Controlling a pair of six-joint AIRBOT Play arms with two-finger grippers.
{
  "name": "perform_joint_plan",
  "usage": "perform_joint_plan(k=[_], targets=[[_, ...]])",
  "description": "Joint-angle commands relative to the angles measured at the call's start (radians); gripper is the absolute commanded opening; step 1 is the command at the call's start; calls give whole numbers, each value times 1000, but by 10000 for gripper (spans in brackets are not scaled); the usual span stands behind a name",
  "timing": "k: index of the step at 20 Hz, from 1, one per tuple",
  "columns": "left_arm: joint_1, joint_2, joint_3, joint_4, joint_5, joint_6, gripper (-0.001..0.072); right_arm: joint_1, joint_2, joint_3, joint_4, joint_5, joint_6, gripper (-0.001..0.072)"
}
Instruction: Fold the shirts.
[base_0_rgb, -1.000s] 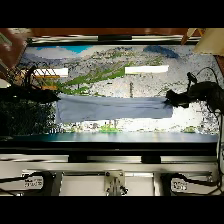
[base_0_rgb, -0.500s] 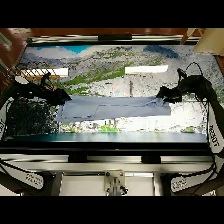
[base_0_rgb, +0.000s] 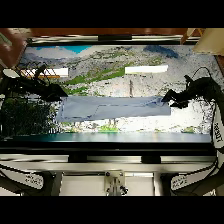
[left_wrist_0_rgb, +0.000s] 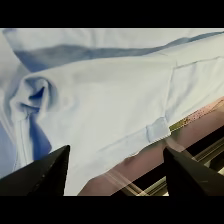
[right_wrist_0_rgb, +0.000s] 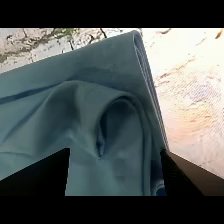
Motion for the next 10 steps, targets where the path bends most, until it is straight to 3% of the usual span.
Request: perform_joint_plan(k=[1, 5, 6, 7, 8, 10], targets=[[-14, 19, 4, 0, -16, 0, 672, -11, -69, 1, 97, -16, -16, 677], [-27, 19, 4, -3, -11, 0, 670, -11, -109, 1, 154, -91, -26, 665], [-30, 19, 4, -10, -11, 0, 670, -11, -113, 1, 154, -114, -26, 573], [-33, 19, 4, -24, -11, 0, 670, -11, -114, 1, 154, -126, -26, 432], [-36, 19, 4, -42, -11, 0, 670, -10, -114, 1, 155, -131, -26, 405], [-43, 19, 4, -69, -11, 0, 670, -3, -114, 2, 156, -135, -26, 161]])
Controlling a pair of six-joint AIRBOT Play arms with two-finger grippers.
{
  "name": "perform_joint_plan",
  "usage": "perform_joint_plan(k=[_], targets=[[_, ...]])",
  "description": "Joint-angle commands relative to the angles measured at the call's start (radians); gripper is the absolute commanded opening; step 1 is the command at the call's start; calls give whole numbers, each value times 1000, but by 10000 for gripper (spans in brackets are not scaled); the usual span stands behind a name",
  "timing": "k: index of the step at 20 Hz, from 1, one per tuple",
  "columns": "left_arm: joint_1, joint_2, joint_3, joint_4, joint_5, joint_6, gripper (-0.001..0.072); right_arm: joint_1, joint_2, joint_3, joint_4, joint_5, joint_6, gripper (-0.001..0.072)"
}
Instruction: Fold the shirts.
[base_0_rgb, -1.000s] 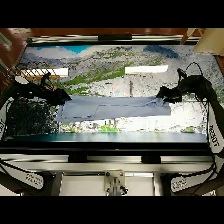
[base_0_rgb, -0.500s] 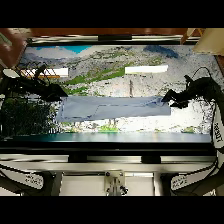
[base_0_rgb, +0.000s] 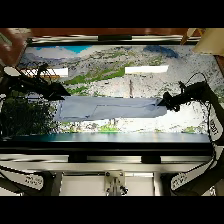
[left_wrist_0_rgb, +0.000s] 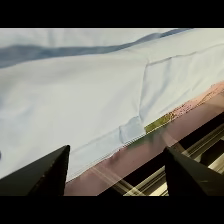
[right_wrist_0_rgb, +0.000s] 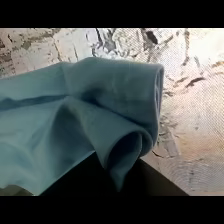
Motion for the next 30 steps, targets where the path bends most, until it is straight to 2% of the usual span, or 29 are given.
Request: perform_joint_plan(k=[1, 2, 3, 5, 6, 10, 15, 19, 22, 25, 27, 30], targets=[[-16, 1, 1, -47, 0, 0, 669, 11, -3, 2, 24, -39, -4, 74], [-23, 1, 1, -53, 0, 0, 661, 11, 9, 2, 27, -51, -11, 74], [-34, 0, 1, -53, 0, 0, 562, 11, 34, 2, 26, -66, -26, 74], [-73, 0, 0, -57, 3, 0, 173, 10, 114, 2, 23, -74, -27, 74], [-109, 0, -5, -58, 29, -1, 32, 11, 163, 2, 24, -75, -25, 74], [-338, -3, -79, -131, 310, -35, 32, 26, 389, 2, 43, -167, 2, 73], [-624, -59, -112, -208, 573, -64, 32, 26, 670, 2, 45, -245, 123, 74], [-753, -118, -109, -433, 705, -58, 31, 26, 819, 2, 49, -301, 196, 73], [-842, -184, -63, -584, 733, -21, 31, 26, 880, 2, 115, -315, 226, 74], [-900, -229, -22, -628, 730, -21, 30, 26, 904, 2, 155, -311, 246, 74], [-871, -212, -23, -616, 729, 13, 29, 26, 898, 2, 136, -303, 245, 73], [-744, -115, -23, -438, 671, 0, 28, 60, 854, 2, 137, -270, 244, 73]])
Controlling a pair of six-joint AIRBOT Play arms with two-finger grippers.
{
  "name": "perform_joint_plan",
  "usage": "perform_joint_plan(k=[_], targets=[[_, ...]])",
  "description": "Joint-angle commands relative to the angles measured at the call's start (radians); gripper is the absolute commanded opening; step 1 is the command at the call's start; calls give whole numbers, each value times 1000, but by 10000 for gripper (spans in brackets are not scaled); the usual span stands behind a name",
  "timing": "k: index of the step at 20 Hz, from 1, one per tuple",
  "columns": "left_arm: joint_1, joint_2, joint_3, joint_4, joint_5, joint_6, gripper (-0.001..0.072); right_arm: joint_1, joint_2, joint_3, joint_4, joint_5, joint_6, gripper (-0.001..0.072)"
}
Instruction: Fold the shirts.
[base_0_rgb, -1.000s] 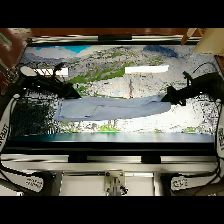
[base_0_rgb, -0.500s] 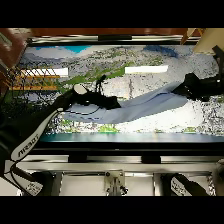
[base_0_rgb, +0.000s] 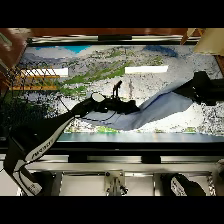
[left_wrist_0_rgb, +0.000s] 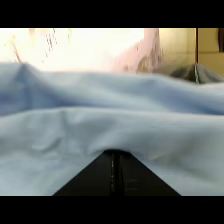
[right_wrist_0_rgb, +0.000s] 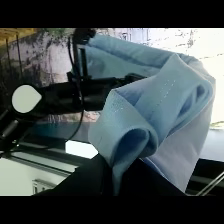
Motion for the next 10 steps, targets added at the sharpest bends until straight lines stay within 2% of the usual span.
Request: perform_joint_plan(k=[1, 3, 6, 10], targets=[[130, 111, 6, 188, -97, -6, 27, 61, -45, 1, 17, 50, 7, 73], [249, 249, 6, 388, -167, -56, 27, 159, -105, 1, 21, 104, 4, 74], [457, 476, 7, 648, -206, -154, 27, 378, -217, 1, 55, 310, -13, 73], [754, 712, 6, 703, -269, -178, 28, 645, -412, 17, 106, 650, -30, 73]])
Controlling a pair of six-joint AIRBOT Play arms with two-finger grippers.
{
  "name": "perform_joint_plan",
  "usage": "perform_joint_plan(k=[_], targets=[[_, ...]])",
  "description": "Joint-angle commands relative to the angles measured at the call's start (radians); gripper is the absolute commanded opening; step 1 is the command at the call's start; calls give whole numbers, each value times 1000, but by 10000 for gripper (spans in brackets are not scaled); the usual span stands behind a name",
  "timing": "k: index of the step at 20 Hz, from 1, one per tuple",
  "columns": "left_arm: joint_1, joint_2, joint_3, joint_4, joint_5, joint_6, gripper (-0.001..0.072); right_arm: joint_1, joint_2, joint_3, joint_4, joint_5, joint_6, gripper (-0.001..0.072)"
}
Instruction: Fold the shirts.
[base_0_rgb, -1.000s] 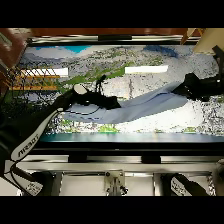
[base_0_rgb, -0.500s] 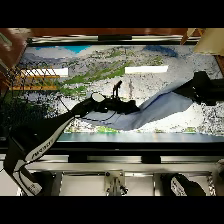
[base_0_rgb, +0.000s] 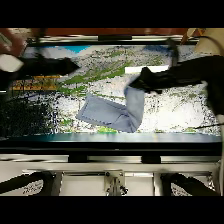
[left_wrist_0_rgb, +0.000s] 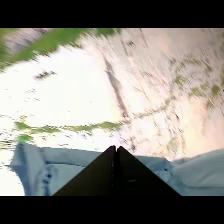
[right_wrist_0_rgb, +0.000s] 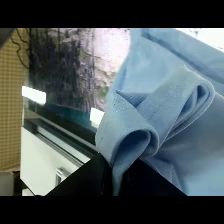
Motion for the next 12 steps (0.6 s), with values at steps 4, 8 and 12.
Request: perform_joint_plan(k=[4, 8, 12], targets=[[378, 278, 0, 111, -179, -34, 29, 332, -398, 129, 86, 399, -3, 74], [412, 300, -3, 111, -267, -6, 30, 397, -600, 223, 182, 413, 30, 593], [408, 298, -19, 111, -276, 8, 30, 315, -566, 229, 25, 140, 13, 593]])
